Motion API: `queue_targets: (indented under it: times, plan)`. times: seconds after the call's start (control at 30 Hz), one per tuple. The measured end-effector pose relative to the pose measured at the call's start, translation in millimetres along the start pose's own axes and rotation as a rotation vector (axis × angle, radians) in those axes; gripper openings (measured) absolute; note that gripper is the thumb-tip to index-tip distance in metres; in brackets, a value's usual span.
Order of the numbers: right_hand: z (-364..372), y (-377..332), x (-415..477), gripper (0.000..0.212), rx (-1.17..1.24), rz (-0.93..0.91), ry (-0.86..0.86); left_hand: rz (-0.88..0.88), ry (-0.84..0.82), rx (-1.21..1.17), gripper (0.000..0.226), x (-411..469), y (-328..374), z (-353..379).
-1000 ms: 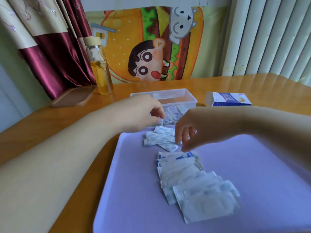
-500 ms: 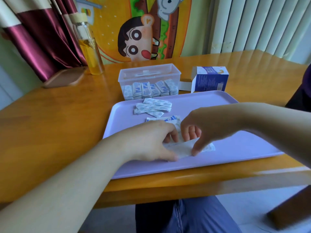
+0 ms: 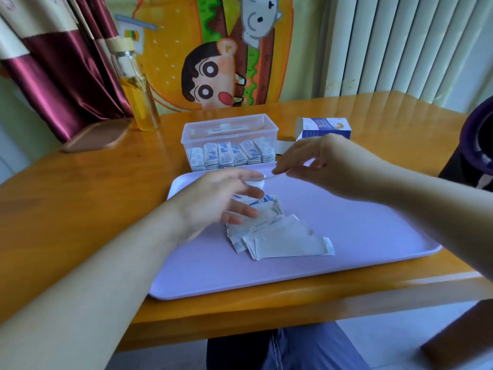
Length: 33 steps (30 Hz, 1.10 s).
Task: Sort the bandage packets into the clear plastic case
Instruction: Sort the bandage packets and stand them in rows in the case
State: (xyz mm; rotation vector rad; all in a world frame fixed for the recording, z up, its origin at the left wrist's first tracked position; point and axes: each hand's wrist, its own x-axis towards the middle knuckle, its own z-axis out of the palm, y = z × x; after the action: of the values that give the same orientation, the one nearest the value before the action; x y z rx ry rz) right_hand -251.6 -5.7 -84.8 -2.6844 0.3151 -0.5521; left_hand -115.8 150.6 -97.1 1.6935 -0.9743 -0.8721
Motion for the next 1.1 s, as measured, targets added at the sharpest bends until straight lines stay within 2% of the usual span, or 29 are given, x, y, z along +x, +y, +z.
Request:
queue_targets:
  times: [0.03,0.07,0.23,0.3,0.37,0.43,0.5,0.6,0.77,1.0,1.1]
  plan:
    - [5.1,-2.1,-1.7,0.021,-0.030,-0.077,0.055,-0.067,-0.038,-0.189,0.028,-1.2,2.4,1.3]
    - [9.8,-4.0,-3.6,0.021,-0.056,-0.141,0.083,-0.098,-0.064,-0.269,0.031,-1.6,2.8,2.4]
    - [18.7,-10.6,-8.2,0.017,-0.142,-0.235,0.103,-0.131,-0.155,-0.375,0.050,-5.3,2.3,6.5]
    - [18.3,-12.8,-10.2,0.021,-0.191,-0.284,0.167,-0.168,-0.159,-0.481,0.066,-6.3,2.2,0.5]
    - [17.6,-13.2,-13.0,0.021,-0.278,-0.342,0.177,-0.189,-0.133,-0.526,0.070,-4.9,1.0,-3.6]
    - [13.3,-15.5,-13.5,0.022,-0.304,-0.286,0.049,-0.163,-0.084,-0.482,0.048,-3.9,-3.2,-2.3]
    - [8.7,-14.4,-12.4,0.034,-0.223,-0.134,-0.121,-0.118,-0.017,-0.407,0.019,-2.2,-10.6,-0.2]
    - [10.3,-8.0,-11.4,0.043,-0.127,-0.022,-0.260,-0.088,0.044,-0.317,0.006,0.4,-20.3,0.4]
    - [21.7,-4.9,-10.6,0.055,-0.178,0.048,-0.594,-0.018,0.199,-0.273,0.010,7.3,-25.1,-5.2]
    - [21.4,-6.8,18.8,0.040,-0.270,0.149,-0.781,0.007,0.232,-0.258,0.011,12.5,-22.7,-12.1]
    - [19.0,-5.1,24.1,0.047,-0.295,0.159,-0.764,0.014,0.250,-0.308,0.016,14.5,-21.1,-15.4]
